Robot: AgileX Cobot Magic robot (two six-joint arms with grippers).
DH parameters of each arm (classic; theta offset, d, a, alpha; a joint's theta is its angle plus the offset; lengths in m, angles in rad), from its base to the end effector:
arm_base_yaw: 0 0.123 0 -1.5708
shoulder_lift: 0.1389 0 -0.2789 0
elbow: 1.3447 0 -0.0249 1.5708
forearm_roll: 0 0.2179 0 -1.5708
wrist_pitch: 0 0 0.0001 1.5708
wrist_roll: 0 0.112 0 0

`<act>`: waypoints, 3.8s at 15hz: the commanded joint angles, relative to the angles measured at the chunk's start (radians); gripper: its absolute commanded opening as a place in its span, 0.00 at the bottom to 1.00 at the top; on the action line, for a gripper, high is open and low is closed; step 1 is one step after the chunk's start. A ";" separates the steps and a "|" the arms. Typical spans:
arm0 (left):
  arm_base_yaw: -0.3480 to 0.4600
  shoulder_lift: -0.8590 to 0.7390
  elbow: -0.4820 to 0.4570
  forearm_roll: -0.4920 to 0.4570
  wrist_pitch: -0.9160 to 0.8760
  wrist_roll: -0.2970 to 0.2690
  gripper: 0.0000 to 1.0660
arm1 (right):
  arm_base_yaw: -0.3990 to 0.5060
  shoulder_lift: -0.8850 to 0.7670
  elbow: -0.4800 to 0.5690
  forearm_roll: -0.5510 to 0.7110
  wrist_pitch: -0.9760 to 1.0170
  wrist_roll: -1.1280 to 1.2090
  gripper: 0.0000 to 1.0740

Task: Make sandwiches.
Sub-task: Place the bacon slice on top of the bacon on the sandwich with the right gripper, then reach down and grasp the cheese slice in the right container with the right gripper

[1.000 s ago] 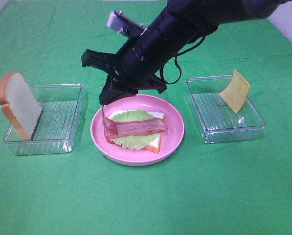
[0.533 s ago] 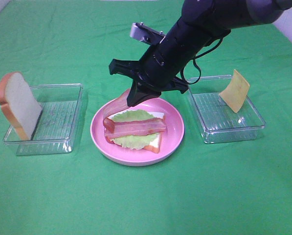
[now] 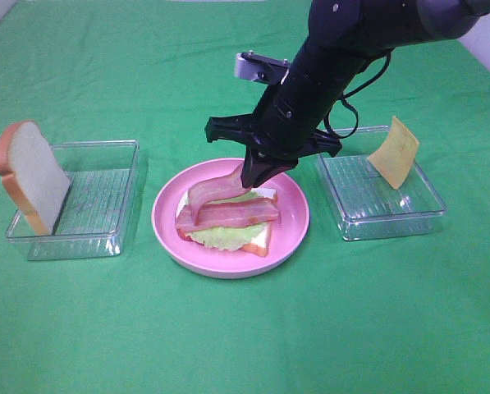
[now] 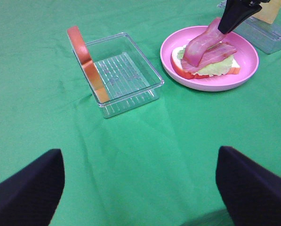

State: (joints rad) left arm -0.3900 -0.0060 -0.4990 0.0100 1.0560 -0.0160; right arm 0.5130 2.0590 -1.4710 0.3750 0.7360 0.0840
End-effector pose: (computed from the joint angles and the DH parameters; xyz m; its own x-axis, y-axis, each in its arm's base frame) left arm -0.0083 0.0045 0.2521 -0.4179 0.1598 -0.8944 0.3684 0.9297 -0.0060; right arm 0.3401 0.2232 0.1648 -0.9570 -0.1390 -0.2547 -0.2240 0.9119 0.3439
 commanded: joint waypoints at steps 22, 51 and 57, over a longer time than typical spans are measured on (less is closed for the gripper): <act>-0.001 -0.020 0.001 -0.004 -0.012 -0.001 0.78 | -0.539 -0.136 -0.129 -0.148 0.273 -0.200 0.73; -0.001 -0.020 0.001 -0.004 -0.012 -0.001 0.78 | -0.535 0.223 -0.430 -0.096 0.435 -0.232 0.30; -0.001 -0.020 0.001 -0.004 -0.012 -0.001 0.78 | -0.535 0.223 -0.430 -0.096 0.443 -0.231 0.00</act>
State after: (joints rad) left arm -0.3900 -0.0060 -0.4990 0.0090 1.0560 -0.0160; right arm -0.0220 2.2810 -1.8980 0.2760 1.1750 -0.1510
